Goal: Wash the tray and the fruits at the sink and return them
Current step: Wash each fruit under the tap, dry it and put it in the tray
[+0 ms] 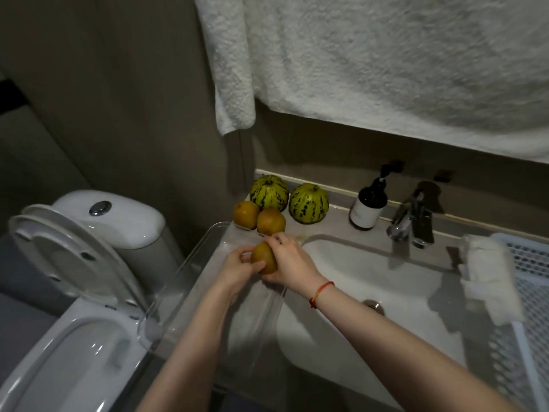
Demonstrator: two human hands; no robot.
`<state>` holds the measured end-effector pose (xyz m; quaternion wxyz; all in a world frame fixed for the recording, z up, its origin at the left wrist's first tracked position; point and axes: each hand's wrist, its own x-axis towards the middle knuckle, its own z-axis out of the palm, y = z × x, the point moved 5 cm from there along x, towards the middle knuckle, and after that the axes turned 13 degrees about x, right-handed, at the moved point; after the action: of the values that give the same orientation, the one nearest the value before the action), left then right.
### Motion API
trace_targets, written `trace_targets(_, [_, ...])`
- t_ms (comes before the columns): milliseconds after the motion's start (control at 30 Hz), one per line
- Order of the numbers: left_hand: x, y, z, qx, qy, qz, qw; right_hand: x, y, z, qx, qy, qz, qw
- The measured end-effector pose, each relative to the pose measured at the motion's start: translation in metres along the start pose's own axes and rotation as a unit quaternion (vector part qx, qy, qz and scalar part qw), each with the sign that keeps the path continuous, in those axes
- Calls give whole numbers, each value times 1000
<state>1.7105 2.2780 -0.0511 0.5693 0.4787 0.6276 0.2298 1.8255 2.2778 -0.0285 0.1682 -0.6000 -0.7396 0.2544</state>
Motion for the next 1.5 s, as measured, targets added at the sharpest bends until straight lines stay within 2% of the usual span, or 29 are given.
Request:
trace_targets(233, [11, -16, 1, -35, -11, -14, 999, 2, 6, 11, -54, -7, -27, 998])
trace_targets(367, [13, -15, -4, -2, -22, -20, 1000, 2, 6, 5, -48, -1, -23, 999])
trace_targets(533, [11, -10, -8, 28, -41, -24, 998, 2, 1, 6, -69, -44, -35, 996])
trace_targets(900, [16, -9, -18, 71, -61, -31, 995, 9, -2, -2, -62, -66, -15, 996])
trace_targets(1000, [17, -5, -22, 74, -57, -14, 995, 13, -1, -17, -24, -52, 0, 998])
trace_targets(1067, [22, 6, -29, 113, -11, 38, 993, 23, 5, -34, 36, 10, 26, 999])
trace_targets(1133, [30, 29, -37, 226, 70, 126, 963, 39, 17, -47, 107, 72, 76, 989])
trace_targets(1200, [39, 55, -35, 304, 121, 191, 925, 57, 29, -49, 138, 71, 129, 979])
trace_targets(1233, [44, 66, -32, 316, 125, 203, 918, 66, 33, -45, 141, 55, 146, 978])
trace_targets(1400, [75, 92, -11, 358, 93, 145, 918, 95, 46, -19, 148, -5, 201, 968])
trace_targets(1500, [82, 92, -2, 399, 83, 108, 907, 100, 53, -13, 149, 5, 214, 966])
